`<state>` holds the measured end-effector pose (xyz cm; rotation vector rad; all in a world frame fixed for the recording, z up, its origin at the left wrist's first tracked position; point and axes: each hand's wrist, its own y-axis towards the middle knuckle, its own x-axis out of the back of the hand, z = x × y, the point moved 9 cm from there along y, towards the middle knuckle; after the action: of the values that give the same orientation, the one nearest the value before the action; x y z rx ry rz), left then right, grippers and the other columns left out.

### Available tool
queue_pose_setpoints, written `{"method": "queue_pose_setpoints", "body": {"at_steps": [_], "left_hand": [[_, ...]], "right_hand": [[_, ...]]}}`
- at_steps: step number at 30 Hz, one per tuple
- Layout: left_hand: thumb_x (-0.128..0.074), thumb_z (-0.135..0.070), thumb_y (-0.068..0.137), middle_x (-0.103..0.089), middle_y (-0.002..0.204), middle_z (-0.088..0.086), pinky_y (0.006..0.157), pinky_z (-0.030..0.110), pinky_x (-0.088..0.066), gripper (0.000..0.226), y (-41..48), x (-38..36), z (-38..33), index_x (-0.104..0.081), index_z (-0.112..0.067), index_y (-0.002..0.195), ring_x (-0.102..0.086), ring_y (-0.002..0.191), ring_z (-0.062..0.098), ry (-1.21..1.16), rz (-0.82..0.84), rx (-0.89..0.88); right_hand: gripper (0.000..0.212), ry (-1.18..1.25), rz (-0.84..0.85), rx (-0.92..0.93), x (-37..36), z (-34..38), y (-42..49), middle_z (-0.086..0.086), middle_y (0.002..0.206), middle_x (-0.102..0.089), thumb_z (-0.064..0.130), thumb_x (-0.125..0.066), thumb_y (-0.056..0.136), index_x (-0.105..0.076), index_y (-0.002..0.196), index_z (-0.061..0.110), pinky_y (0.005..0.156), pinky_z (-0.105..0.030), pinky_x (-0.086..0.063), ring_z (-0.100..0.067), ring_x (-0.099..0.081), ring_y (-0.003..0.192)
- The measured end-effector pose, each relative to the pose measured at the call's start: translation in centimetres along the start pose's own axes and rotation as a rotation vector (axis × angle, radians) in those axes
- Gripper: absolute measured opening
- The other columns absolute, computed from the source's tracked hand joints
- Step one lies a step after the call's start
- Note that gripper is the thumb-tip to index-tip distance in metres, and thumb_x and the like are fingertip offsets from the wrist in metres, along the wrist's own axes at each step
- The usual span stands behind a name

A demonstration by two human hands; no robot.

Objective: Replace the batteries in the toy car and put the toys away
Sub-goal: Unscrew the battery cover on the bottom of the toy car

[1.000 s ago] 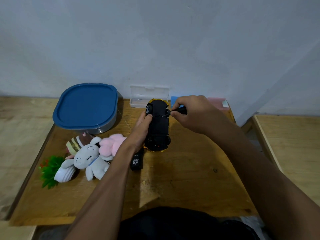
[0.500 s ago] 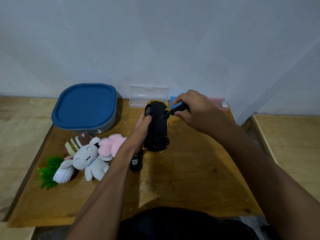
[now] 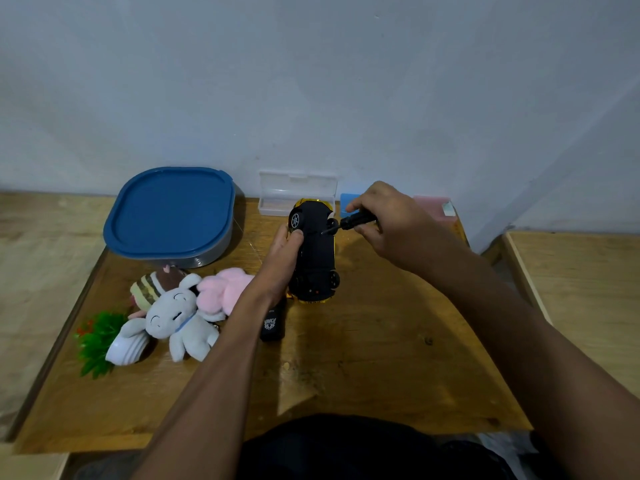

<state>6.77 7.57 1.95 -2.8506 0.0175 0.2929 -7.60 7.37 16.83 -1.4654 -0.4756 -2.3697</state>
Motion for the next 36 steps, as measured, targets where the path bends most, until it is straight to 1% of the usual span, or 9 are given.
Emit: {"method": "queue_pose_setpoints", "body": {"at_steps": [5,8,13,17,20,26,29,32,36], "left_hand": [[-0.042,-0.033,0.101,-0.067,0.109,0.009,0.076,0.041,-0.057,0.022,-0.1,0.0,-0.1,-0.055,-0.033,0.119,-0.069,0.094,0.022,-0.004,0.001,-0.013],[-0.04,-0.03,0.104,-0.068,0.108,0.008,0.074,0.039,-0.057,0.021,-0.1,-0.1,-0.1,-0.055,-0.034,0.118,-0.07,0.093,0.02,-0.004,0.0,-0.012],[-0.04,-0.031,0.103,-0.066,0.115,0.013,0.083,0.046,-0.058,0.024,-0.2,0.0,-0.1,-0.053,-0.033,0.123,-0.068,0.101,0.028,0.0,0.002,-0.012],[-0.041,-0.034,0.103,-0.065,0.117,0.014,0.084,0.047,-0.058,0.023,-0.4,-0.1,-0.1,-0.054,-0.033,0.121,-0.067,0.105,0.03,0.009,0.007,-0.009],[-0.04,-0.034,0.103,-0.065,0.117,0.014,0.083,0.046,-0.059,0.023,-0.4,0.0,-0.1,-0.054,-0.032,0.121,-0.067,0.106,0.03,0.018,-0.001,-0.006],[-0.04,-0.033,0.103,-0.065,0.116,0.011,0.086,0.048,-0.058,0.02,-0.4,-0.1,-0.2,-0.054,-0.034,0.118,-0.066,0.106,0.029,0.022,-0.006,0.0],[-0.04,-0.032,0.103,-0.064,0.119,0.01,0.083,0.046,-0.059,0.02,-0.6,-0.4,-0.4,-0.055,-0.039,0.115,-0.066,0.107,0.028,0.015,0.002,-0.004],[-0.04,-0.035,0.102,-0.065,0.117,0.011,0.079,0.043,-0.058,0.02,-0.6,-0.2,-0.5,-0.055,-0.038,0.116,-0.066,0.106,0.029,0.023,-0.002,-0.005],[-0.04,-0.034,0.103,-0.064,0.115,0.012,0.075,0.038,-0.057,0.022,-0.7,-0.4,-1.0,-0.053,-0.032,0.121,-0.066,0.104,0.027,0.049,0.009,-0.024]], "right_hand": [[0.042,-0.152,-0.013,-0.188,0.1,-1.1,-0.2,-0.006,0.098,-0.061,0.05,-0.045,0.096,-0.055,0.115,0.015,0.075,-0.037,-0.049,-0.022,-0.058,0.086],[0.038,-0.159,0.017,-0.168,0.0,-1.0,0.0,-0.007,0.085,-0.064,0.044,-0.044,0.098,-0.063,0.102,0.011,0.064,-0.034,-0.045,-0.022,-0.058,0.075],[0.021,0.009,0.071,-0.035,-0.3,-0.3,0.0,-0.001,0.109,-0.052,0.019,-0.061,0.092,-0.065,0.112,0.018,0.084,-0.024,-0.043,-0.011,-0.051,0.094],[0.037,-0.046,0.017,-0.166,-0.4,-1.5,-0.2,-0.001,0.108,-0.052,0.045,-0.052,0.095,-0.058,0.117,0.016,0.083,-0.031,-0.048,-0.014,-0.054,0.092],[0.051,-0.223,0.078,-0.236,-0.7,-2.4,0.0,-0.007,0.082,-0.061,0.051,-0.039,0.098,-0.063,0.097,0.006,0.066,-0.035,-0.046,-0.021,-0.057,0.074],[0.009,-0.037,0.104,-0.05,-0.9,-1.0,-0.4,0.002,0.099,-0.056,0.021,-0.066,0.089,-0.066,0.098,0.021,0.077,-0.025,-0.046,-0.013,-0.055,0.088],[0.016,0.022,0.063,-0.043,-1.1,-1.2,-0.4,0.0,0.103,-0.055,0.017,-0.067,0.088,-0.064,0.102,0.024,0.081,-0.029,-0.048,-0.016,-0.056,0.091],[0.027,-0.136,0.154,-0.136,-1.9,-2.3,-0.4,0.008,0.083,-0.055,0.045,-0.058,0.091,-0.056,0.107,0.023,0.065,-0.027,-0.043,-0.013,-0.055,0.08],[0.059,-0.311,0.073,-0.146,-1.6,-2.2,-0.5,-0.001,0.064,-0.053,0.058,-0.027,0.098,-0.059,0.077,0.012,0.057,-0.034,-0.043,-0.019,-0.055,0.065]]}}
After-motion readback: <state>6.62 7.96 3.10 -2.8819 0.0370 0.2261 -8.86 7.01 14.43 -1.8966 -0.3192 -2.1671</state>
